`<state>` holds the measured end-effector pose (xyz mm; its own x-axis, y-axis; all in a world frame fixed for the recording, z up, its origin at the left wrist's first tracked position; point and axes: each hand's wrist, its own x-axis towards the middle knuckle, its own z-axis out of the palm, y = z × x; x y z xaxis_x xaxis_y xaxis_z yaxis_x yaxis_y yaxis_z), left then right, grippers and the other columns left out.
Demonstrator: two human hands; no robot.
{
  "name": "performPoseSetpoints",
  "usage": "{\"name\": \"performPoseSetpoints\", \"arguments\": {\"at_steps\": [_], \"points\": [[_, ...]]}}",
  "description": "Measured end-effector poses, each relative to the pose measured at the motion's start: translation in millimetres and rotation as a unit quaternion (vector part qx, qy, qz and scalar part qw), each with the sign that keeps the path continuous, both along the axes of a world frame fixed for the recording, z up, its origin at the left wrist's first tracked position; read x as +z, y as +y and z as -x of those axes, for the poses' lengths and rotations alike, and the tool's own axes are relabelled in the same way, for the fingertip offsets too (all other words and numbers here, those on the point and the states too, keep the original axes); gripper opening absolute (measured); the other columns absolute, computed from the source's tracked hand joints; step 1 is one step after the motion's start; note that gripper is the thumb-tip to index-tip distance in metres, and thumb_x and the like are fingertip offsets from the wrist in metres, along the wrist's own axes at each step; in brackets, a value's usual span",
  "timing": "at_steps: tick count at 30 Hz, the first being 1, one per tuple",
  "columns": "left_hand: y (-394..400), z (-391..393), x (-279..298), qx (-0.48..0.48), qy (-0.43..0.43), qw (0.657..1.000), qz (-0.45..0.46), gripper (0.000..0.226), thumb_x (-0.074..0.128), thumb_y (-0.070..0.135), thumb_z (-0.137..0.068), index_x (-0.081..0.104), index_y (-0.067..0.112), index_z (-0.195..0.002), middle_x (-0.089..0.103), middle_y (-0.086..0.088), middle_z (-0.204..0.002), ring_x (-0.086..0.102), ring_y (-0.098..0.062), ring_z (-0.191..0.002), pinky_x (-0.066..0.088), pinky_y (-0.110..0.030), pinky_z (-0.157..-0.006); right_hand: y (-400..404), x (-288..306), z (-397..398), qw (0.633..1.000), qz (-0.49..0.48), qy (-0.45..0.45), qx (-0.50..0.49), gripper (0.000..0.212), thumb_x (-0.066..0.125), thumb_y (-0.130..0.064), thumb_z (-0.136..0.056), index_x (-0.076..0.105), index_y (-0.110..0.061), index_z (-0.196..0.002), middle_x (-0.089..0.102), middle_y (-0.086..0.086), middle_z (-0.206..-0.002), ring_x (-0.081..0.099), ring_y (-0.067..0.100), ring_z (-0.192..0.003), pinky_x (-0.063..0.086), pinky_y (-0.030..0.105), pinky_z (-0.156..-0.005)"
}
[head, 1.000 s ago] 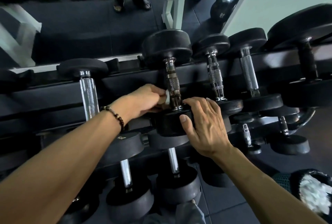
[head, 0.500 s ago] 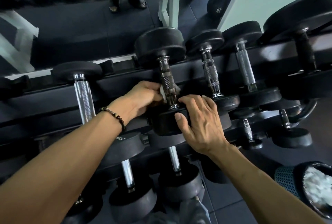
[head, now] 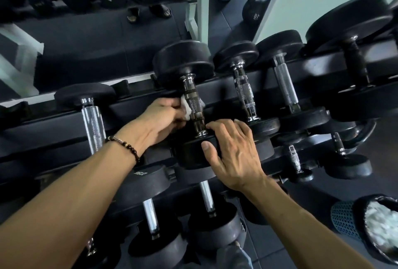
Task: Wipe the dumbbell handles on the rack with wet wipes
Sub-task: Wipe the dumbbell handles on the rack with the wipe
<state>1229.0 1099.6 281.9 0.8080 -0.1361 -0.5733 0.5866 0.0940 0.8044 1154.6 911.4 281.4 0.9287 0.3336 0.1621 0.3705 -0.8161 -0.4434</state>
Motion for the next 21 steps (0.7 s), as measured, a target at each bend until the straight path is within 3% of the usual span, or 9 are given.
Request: {"name": "performPoseSetpoints", "arguments": {"at_steps": [2, 4, 8, 10, 16, 18, 21], "points": [[0, 9, -1, -0.084, 0.030, 0.996, -0.026, 0.018, 0.056, -0.008, -0.091, 0.069, 0.001, -0.099, 0.072, -0.004, -0.083, 0.065, -0.010, -0.071, 0.051, -0.022, -0.069, -1, 0, 0, 1.000, 0.000, 0.000, 0.000, 0.045, 0.036, -0.048, -0.097, 0.056, -0.015, -0.118, 0.061, 0.000, -0.113, 0.058, 0.020, -0.105, 0.028, 0.037, -0.109], [-3, 18, -1, -0.090, 0.027, 0.994, -0.051, 0.012, 0.062, -0.003, -0.089, 0.071, 0.001, -0.096, 0.072, -0.008, -0.084, 0.067, -0.015, -0.074, 0.054, -0.023, -0.073, 0, 1, -1, 1.000, 0.002, 0.002, -0.001, 0.044, 0.036, -0.047, -0.097, 0.056, -0.014, -0.118, 0.061, 0.000, -0.112, 0.058, 0.020, -0.105, 0.028, 0.037, -0.109], [-15, -2, 12, 0.113, -0.058, 0.990, -0.056, 0.018, 0.067, 0.000, -0.087, 0.071, 0.015, -0.078, 0.072, 0.005, -0.068, 0.063, -0.007, -0.066, 0.051, -0.017, -0.061, 1, 2, -1, 1.000, -0.005, 0.000, -0.007, 0.045, 0.036, -0.047, -0.096, 0.058, -0.013, -0.118, 0.061, 0.001, -0.111, 0.058, 0.021, -0.104, 0.027, 0.036, -0.109], [-18, -23, 17, 0.197, -0.072, 0.976, -0.067, 0.019, 0.069, 0.004, -0.088, 0.069, 0.019, -0.075, 0.070, 0.005, -0.071, 0.061, -0.007, -0.067, 0.047, -0.016, -0.057, 2, 0, -1, 1.000, -0.007, -0.006, -0.010, 0.045, 0.037, -0.047, -0.096, 0.058, -0.013, -0.118, 0.061, 0.001, -0.111, 0.058, 0.021, -0.104, 0.027, 0.037, -0.109], [-20, 16, 6, 0.048, -0.081, 0.981, -0.170, 0.011, 0.074, 0.022, -0.086, 0.073, 0.024, -0.076, 0.072, 0.005, -0.073, 0.062, -0.005, -0.065, 0.055, -0.023, -0.066, 3, -2, 0, 1.000, -0.010, -0.014, -0.018, 0.045, 0.038, -0.045, -0.095, 0.059, -0.012, -0.116, 0.062, 0.002, -0.110, 0.059, 0.021, -0.103, 0.028, 0.038, -0.108], [-25, 5, 11, 0.106, -0.104, 0.970, -0.193, 0.015, 0.079, 0.024, -0.082, 0.073, 0.023, -0.068, 0.070, 0.006, -0.066, 0.059, -0.004, -0.057, 0.054, -0.023, -0.065, 3, -2, 0, 1.000, -0.012, -0.020, -0.016, 0.044, 0.038, -0.045, -0.096, 0.059, -0.012, -0.115, 0.062, 0.001, -0.110, 0.059, 0.021, -0.103, 0.028, 0.037, -0.108], [-37, -26, 19, 0.287, -0.072, 0.937, -0.187, 0.018, 0.085, 0.029, -0.074, 0.071, 0.020, -0.068, 0.069, 0.003, -0.067, 0.058, -0.006, -0.054, 0.053, -0.023, -0.062, 2, -3, -1, 1.000, -0.010, -0.023, -0.014, 0.044, 0.038, -0.046, -0.096, 0.058, -0.013, -0.116, 0.062, 0.001, -0.109, 0.058, 0.021, -0.102, 0.029, 0.037, -0.108]]}}
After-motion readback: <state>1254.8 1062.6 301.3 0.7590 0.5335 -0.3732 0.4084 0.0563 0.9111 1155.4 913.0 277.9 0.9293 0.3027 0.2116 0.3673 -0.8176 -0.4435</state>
